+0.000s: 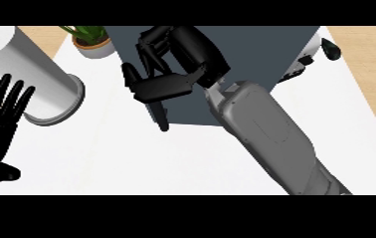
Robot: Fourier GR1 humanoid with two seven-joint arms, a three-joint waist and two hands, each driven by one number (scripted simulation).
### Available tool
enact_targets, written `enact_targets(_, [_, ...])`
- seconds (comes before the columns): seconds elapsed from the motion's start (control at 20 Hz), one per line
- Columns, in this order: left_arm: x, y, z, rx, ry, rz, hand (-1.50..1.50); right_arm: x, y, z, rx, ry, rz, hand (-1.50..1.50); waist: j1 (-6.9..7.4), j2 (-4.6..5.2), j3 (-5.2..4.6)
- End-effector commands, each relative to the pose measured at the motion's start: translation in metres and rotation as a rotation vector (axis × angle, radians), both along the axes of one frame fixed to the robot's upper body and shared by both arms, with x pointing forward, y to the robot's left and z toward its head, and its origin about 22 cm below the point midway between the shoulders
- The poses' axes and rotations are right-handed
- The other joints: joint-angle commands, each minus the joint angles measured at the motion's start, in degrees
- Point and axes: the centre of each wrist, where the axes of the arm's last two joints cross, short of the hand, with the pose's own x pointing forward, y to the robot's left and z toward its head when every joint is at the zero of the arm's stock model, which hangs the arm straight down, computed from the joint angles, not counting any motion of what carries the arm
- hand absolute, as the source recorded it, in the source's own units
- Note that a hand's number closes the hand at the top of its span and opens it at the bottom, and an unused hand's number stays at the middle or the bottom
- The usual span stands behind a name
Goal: Pick up the wine, place it into the cabinet and close the cabinet
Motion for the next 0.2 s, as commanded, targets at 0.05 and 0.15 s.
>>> enact_targets(0.05, [-0.002, 0.004, 0.003, 0.002, 0.001, -0.022, -1.50, 0.043, -0.055, -0.012, -0.039, 0.099, -0.224, 1.50, -0.55, 3.03, 0.73])
enact_targets(0.15, [0.004, -0.005, 0.004, 0.000, 0.000, -0.026, -1.50, 0.041, -0.049, -0.021, -0.037, 0.089, -0.211, 1.50, -0.67, 3.08, 0.74])
